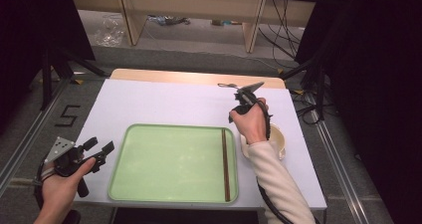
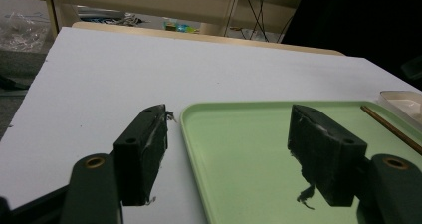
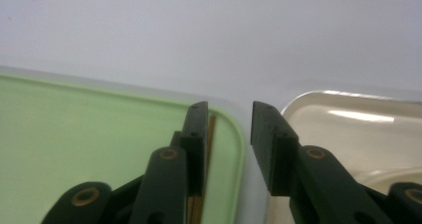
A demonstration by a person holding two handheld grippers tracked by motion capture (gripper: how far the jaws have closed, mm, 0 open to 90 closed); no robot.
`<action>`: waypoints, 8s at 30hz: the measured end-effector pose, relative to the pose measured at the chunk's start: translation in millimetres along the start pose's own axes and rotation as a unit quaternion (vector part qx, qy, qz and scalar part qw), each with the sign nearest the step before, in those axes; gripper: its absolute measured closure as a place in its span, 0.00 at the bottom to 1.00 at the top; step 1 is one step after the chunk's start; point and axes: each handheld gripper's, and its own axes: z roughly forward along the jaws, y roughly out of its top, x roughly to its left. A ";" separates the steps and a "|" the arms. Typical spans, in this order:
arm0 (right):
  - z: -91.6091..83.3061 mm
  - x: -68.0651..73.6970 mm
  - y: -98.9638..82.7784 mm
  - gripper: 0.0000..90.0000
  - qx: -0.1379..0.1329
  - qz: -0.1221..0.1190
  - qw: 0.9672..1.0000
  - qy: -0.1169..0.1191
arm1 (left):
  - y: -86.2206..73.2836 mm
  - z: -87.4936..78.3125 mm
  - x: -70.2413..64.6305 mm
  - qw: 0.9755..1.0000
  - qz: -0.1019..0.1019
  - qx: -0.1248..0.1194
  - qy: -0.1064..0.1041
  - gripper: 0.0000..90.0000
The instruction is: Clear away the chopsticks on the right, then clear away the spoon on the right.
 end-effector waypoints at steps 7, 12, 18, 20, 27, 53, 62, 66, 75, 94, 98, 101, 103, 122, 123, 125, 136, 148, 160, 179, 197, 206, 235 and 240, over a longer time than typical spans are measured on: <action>-43.4 -25.7 2.3 0.72 -0.024 -0.003 1.000 -0.007 | 0.2 1.2 0.0 1.000 0.004 0.001 0.004 0.35; -60.8 -49.0 1.9 0.71 -0.038 0.022 0.999 -0.013 | -0.5 2.6 1.6 1.000 0.008 -0.004 0.002 0.35; -59.3 -67.6 1.2 0.70 -0.032 0.034 0.999 -0.018 | -0.5 0.8 -1.5 1.000 -0.001 0.003 0.003 0.35; -58.2 -69.4 1.4 0.69 -0.029 0.041 0.999 -0.016 | -0.3 0.4 -0.2 1.000 0.003 0.003 0.003 0.35; -56.4 -77.6 1.9 0.69 -0.032 0.033 0.999 -0.019 | -0.6 1.0 -0.9 1.000 -0.002 0.003 0.001 0.35; -50.0 -94.7 0.2 0.69 -0.014 0.027 0.999 -0.013 | -0.2 2.9 -1.9 1.000 0.000 0.004 -0.004 0.35; -42.7 -97.7 -1.2 0.69 -0.011 0.005 1.000 -0.015 | 0.5 2.7 -1.8 1.000 0.000 0.003 -0.006 0.35; -36.0 -98.8 -0.1 0.74 -0.017 0.006 1.000 -0.008 | 0.7 3.4 -3.2 1.000 0.004 0.004 -0.006 0.35; -28.0 -106.3 1.8 0.84 -0.023 -0.016 1.000 -0.002 | 0.0 2.8 -2.6 1.000 0.000 0.004 -0.007 0.35; -12.7 -106.6 9.3 0.93 -0.001 0.030 0.998 0.048 | -2.6 -7.9 2.0 1.000 0.003 0.000 0.011 0.35; -11.4 -105.3 10.5 0.93 0.001 0.017 0.999 0.036 | -2.9 -8.7 2.2 1.000 0.004 -0.001 0.013 0.35; -11.5 -103.9 10.9 0.93 0.001 0.014 0.999 0.033 | -2.7 -8.5 2.9 1.000 0.006 -0.001 0.014 0.35; -12.0 -103.1 11.2 0.93 0.002 0.012 1.000 0.028 | -2.6 -8.0 2.6 1.000 0.006 0.000 0.013 0.36; -16.1 -115.4 3.4 0.94 0.008 0.030 0.998 0.049 | -0.9 -4.1 -0.2 1.000 0.007 0.000 0.005 0.36; -16.2 -115.3 3.3 0.94 0.007 0.031 0.998 0.049 | -1.2 -4.0 -0.6 1.000 0.003 0.000 0.005 0.36; -14.1 -116.7 3.3 0.94 -0.009 0.011 0.999 0.048 | -0.9 -4.2 0.5 1.000 0.011 0.001 0.005 0.36; -11.8 -112.1 4.1 1.00 -0.010 0.020 0.999 0.030 | -1.3 -3.5 0.0 1.000 0.004 0.000 0.005 0.36; -34.0 -101.0 6.0 1.00 -0.003 0.013 1.000 0.008 | -1.6 -3.6 0.1 1.000 0.001 0.001 0.005 0.36; -65.7 -84.3 6.5 1.00 -0.035 -0.010 0.999 0.001 | -1.4 -3.9 0.4 1.000 0.003 0.000 0.005 0.36; -79.6 -45.8 4.9 1.00 -0.017 -0.010 0.999 0.047 | -1.4 -4.1 0.6 1.000 0.004 0.001 0.004 0.36; -64.4 -13.7 1.4 1.00 0.013 -0.029 0.997 0.065 | -1.4 -4.0 0.2 1.000 0.003 0.001 0.003 0.36; -56.9 -2.4 -0.4 1.00 0.033 -0.024 0.997 0.067 | -1.3 -4.1 0.4 1.000 0.004 0.001 0.003 0.36; -23.3 25.4 -7.8 1.00 0.077 -0.054 0.993 0.067 | -1.6 -4.4 0.9 1.000 0.006 0.000 0.003 0.36; -17.5 33.1 -10.2 1.00 0.095 -0.038 0.993 0.063 | -1.7 -4.4 0.2 1.000 0.003 0.001 0.003 0.36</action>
